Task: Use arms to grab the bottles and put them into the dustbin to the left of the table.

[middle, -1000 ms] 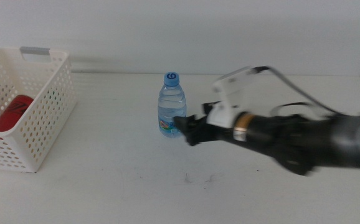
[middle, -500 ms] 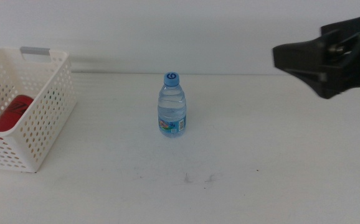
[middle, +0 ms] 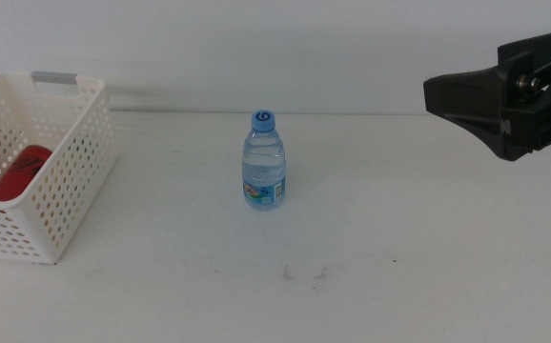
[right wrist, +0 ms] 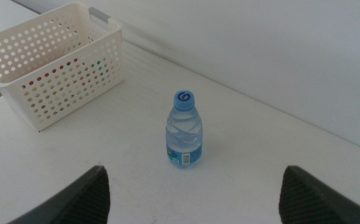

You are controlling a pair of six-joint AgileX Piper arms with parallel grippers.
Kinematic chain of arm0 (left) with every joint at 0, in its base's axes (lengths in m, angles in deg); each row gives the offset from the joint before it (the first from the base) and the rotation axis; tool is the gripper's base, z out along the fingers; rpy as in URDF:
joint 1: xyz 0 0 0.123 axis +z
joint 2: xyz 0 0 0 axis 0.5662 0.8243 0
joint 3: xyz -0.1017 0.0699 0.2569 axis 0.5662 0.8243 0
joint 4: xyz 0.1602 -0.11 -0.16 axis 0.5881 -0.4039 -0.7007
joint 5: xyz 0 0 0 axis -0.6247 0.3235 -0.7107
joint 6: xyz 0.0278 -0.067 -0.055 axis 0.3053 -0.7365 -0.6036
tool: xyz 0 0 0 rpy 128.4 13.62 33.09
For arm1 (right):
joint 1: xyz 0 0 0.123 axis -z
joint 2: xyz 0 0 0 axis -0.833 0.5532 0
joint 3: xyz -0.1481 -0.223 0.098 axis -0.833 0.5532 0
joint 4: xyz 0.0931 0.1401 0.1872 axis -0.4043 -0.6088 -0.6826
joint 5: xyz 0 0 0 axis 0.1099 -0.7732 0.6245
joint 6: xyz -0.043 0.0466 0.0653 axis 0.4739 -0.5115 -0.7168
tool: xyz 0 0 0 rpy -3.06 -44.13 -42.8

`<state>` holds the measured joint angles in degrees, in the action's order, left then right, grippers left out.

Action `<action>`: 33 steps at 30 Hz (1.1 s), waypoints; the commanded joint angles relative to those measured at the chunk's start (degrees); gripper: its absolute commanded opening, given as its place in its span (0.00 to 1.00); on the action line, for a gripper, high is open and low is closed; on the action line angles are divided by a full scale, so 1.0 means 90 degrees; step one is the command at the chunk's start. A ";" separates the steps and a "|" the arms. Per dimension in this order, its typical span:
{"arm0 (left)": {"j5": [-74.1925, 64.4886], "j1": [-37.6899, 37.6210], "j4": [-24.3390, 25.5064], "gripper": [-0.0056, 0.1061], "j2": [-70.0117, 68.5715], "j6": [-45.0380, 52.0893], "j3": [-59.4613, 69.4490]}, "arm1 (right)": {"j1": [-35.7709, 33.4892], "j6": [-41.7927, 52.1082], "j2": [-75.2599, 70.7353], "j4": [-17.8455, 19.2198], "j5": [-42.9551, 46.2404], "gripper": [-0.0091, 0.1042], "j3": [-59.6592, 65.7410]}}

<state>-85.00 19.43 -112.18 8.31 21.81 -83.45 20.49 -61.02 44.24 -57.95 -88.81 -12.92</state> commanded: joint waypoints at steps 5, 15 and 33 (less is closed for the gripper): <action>0.0192 -0.0193 0.0106 0.89 -0.0011 -0.0043 0.0199 | -0.0019 0.0065 -0.0028 0.0010 0.0023 0.85 -0.0036; 0.4338 -0.2196 0.2551 0.89 -0.0621 -0.1716 0.3693 | -0.0019 0.0065 -0.0028 0.0010 0.0023 0.85 -0.0036; 1.1009 -0.2262 0.2425 0.89 0.0003 -0.3073 0.8502 | -0.0019 0.0065 -0.0028 0.0010 0.0023 0.85 -0.0036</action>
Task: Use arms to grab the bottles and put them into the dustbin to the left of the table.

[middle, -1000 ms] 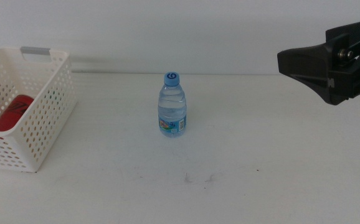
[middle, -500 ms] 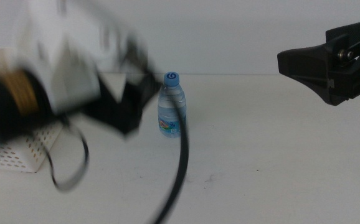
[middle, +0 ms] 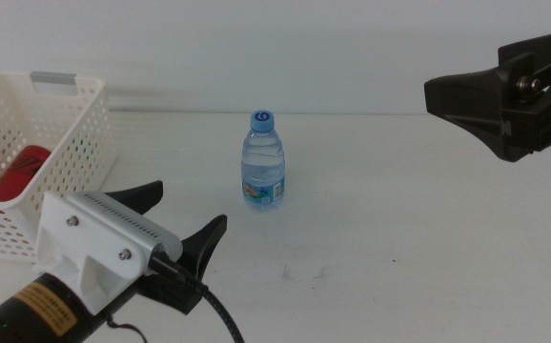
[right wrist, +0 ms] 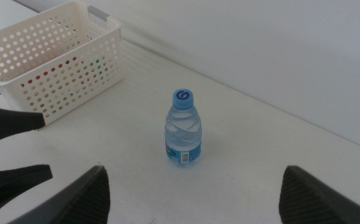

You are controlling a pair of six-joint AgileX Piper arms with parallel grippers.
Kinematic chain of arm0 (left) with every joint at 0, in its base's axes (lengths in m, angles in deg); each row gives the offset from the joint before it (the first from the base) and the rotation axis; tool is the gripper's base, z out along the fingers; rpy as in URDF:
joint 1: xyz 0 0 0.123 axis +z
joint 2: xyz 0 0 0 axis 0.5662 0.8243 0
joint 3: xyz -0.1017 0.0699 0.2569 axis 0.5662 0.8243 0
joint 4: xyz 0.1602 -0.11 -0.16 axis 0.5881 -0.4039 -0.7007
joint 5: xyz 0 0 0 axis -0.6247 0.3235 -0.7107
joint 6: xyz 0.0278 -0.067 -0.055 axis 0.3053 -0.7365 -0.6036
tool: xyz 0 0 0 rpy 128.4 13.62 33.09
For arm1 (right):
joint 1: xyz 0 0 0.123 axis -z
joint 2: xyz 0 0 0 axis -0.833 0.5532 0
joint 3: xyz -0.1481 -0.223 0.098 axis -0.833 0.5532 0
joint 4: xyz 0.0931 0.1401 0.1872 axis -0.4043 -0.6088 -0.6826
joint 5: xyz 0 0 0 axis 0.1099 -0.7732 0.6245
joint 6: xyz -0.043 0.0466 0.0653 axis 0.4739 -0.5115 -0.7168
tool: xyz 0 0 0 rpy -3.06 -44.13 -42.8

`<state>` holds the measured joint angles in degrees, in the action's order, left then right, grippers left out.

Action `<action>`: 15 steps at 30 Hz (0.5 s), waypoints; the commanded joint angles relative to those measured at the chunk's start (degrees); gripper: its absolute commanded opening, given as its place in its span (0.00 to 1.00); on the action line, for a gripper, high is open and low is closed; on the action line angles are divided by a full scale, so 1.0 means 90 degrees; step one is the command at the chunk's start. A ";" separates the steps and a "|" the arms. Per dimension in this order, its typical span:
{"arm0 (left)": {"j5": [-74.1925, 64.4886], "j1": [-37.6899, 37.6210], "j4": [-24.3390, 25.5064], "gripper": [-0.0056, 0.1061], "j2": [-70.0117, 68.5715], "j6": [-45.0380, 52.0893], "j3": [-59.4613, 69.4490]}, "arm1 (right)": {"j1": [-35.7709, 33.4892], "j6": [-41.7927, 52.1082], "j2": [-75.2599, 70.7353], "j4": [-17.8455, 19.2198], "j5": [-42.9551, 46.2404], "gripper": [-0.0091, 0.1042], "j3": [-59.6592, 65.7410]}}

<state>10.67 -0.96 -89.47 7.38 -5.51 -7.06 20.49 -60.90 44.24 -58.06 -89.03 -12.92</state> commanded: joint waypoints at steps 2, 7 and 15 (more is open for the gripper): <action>0.0629 0.0003 -0.0226 0.89 0.0423 -0.0027 -0.0067 | -0.0019 0.0052 -0.0028 0.0022 0.0047 0.85 -0.0036; 0.1312 0.0003 -0.0803 0.89 0.1801 -0.0027 -0.0586 | -0.0019 0.0052 -0.0028 0.0022 0.0047 0.85 -0.0036; 0.2013 0.0003 -0.1333 0.89 0.3829 0.0017 -0.1982 | -0.0019 0.0052 -0.0028 0.0022 0.0047 0.85 -0.0036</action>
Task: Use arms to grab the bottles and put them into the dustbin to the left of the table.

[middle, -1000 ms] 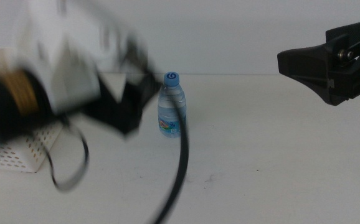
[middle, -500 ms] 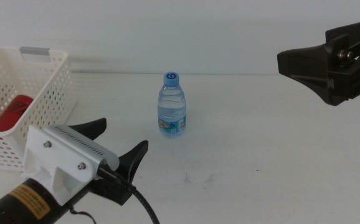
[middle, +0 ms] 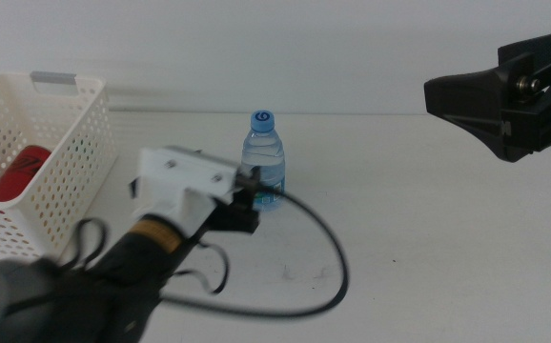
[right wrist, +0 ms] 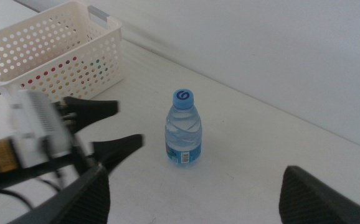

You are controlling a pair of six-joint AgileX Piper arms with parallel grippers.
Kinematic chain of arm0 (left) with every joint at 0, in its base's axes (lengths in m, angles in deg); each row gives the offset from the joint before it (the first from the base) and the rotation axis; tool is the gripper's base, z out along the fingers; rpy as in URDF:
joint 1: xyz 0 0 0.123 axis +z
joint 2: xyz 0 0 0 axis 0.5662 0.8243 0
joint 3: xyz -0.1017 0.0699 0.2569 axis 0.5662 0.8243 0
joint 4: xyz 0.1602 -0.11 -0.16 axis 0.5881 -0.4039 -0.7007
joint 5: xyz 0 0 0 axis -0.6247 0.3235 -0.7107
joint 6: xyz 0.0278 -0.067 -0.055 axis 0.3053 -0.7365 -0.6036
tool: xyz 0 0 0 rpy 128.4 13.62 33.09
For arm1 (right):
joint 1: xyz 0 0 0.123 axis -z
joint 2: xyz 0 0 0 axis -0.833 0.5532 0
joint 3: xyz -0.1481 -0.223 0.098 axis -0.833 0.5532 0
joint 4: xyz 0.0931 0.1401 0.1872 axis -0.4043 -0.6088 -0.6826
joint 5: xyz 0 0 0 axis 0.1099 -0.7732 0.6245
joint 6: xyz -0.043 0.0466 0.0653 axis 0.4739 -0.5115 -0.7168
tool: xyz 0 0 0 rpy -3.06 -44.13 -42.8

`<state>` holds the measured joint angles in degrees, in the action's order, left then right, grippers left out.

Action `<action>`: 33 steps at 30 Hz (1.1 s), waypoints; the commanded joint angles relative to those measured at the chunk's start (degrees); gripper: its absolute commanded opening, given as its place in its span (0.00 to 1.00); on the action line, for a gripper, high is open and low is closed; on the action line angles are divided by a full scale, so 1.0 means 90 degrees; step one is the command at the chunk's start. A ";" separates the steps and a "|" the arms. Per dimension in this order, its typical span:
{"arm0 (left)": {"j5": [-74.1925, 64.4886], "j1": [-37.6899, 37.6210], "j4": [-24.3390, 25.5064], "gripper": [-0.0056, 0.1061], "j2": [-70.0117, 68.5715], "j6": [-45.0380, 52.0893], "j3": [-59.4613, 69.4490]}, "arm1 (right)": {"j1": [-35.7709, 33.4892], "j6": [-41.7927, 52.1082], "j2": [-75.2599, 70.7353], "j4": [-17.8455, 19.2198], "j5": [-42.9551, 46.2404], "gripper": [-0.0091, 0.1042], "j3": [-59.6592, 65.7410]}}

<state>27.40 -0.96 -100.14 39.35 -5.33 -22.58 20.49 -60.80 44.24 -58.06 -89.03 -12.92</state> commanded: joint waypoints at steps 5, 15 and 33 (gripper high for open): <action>0.0102 0.0003 -0.0160 0.89 0.1180 0.0026 -0.1111 | -0.0019 0.0041 -0.0028 0.0022 0.0047 0.85 -0.0036; -0.0543 0.0009 -0.0228 0.89 0.2278 0.0360 -0.2322 | -0.0019 0.0041 -0.0028 0.0022 0.0047 0.85 -0.0036; -0.0708 0.0316 -0.0328 0.84 0.3566 0.0360 -0.3507 | -0.0019 0.0041 -0.0028 0.0022 0.0047 0.85 -0.0036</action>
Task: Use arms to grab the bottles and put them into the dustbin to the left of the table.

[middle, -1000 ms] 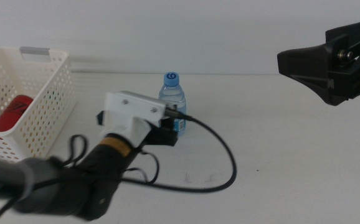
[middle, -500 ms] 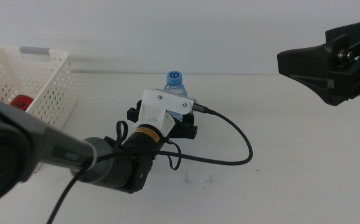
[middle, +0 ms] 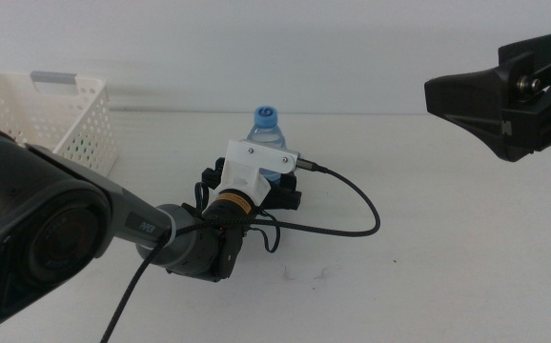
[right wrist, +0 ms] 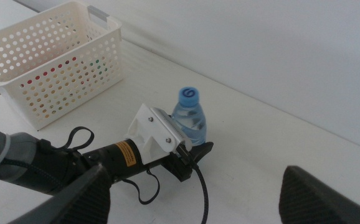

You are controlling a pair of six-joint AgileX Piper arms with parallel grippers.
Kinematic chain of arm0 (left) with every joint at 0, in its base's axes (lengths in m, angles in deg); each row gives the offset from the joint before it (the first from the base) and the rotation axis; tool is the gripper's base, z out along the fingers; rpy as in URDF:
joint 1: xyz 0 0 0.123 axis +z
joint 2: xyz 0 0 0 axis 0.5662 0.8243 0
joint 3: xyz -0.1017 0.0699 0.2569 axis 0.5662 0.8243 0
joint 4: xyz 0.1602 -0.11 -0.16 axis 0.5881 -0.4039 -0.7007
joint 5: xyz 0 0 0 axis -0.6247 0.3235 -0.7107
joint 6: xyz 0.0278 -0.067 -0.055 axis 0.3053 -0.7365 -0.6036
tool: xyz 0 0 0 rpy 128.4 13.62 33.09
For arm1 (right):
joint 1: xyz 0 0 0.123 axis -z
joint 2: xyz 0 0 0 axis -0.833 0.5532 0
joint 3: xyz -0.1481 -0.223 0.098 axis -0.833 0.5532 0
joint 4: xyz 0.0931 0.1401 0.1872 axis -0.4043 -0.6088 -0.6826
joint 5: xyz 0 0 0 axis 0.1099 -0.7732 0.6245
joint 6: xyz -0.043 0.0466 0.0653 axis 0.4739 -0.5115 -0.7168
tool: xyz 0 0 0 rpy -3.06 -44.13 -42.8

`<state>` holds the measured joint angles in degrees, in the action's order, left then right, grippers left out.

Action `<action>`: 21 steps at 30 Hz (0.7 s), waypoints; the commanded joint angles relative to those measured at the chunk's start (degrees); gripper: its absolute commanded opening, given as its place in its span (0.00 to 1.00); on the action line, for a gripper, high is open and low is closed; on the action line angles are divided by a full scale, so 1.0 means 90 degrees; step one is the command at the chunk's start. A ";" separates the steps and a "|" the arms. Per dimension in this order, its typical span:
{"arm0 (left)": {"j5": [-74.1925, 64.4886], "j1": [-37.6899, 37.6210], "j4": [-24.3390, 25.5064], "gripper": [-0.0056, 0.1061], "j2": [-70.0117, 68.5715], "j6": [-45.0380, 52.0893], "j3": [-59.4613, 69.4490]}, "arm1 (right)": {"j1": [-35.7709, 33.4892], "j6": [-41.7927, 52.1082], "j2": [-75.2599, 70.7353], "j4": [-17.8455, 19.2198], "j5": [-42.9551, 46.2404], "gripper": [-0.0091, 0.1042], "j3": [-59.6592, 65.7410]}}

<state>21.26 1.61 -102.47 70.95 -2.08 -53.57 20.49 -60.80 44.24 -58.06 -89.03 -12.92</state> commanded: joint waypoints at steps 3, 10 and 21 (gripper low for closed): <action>-0.0089 0.0031 -0.0133 0.67 0.0040 -0.0002 -0.0060 | -0.0019 0.0041 -0.0028 0.0022 0.0047 0.85 -0.0036; -0.1619 0.0031 -0.0256 0.03 -0.1698 0.0060 0.0713 | -0.0019 0.0041 -0.0028 0.0022 0.0047 0.85 -0.0036; -0.4997 0.0246 -0.0234 0.03 -0.4766 0.0979 0.0874 | -0.0019 0.0041 -0.0028 0.0022 0.0047 0.85 -0.0036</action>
<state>-23.58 2.73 -104.83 31.32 6.18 -45.52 20.49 -60.80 44.24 -58.06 -89.03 -12.92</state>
